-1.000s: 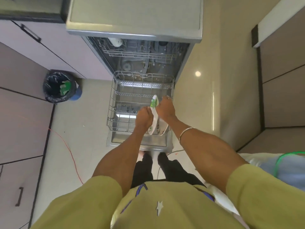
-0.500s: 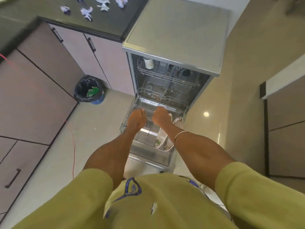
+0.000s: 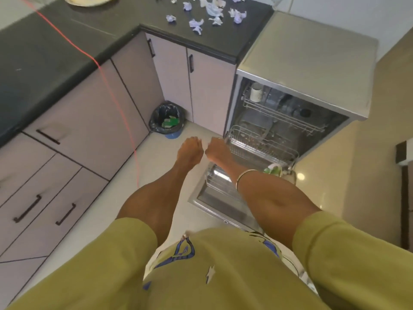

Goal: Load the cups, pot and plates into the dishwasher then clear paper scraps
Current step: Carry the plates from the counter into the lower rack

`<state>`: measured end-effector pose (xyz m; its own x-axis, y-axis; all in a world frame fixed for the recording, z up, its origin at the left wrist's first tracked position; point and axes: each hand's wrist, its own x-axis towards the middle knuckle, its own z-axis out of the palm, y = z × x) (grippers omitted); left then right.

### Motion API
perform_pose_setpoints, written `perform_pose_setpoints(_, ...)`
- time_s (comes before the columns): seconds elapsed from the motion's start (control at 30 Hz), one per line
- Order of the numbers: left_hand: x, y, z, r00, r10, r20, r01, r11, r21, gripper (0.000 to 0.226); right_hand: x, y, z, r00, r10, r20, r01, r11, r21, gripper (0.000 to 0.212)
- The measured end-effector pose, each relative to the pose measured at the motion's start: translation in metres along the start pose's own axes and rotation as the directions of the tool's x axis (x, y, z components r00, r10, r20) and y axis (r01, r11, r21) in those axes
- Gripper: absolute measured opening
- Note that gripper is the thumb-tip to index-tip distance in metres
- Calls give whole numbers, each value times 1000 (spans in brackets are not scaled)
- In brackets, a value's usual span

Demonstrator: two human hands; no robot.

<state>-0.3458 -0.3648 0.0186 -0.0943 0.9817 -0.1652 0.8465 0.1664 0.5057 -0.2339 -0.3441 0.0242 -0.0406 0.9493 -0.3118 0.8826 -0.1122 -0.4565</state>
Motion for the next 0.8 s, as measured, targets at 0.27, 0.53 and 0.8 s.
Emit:
perform_pose_setpoints(0.27,19,-101,-79,979,-162,-124,156,986,-55,37,20,-108,43,990,-142,9,142,989,-26,37)
perform_pose_setpoints(0.53,67,-174,-122,940,-280,-193,269,960,-81,36,89,-188,73,961,-274,42,276,960,-44,25)
perform_pose_setpoints(0.8,167,-215,-156,938,-290,-192,275,956,-98,37,197,-245,72,960,-276,44,280,954,-108,37)
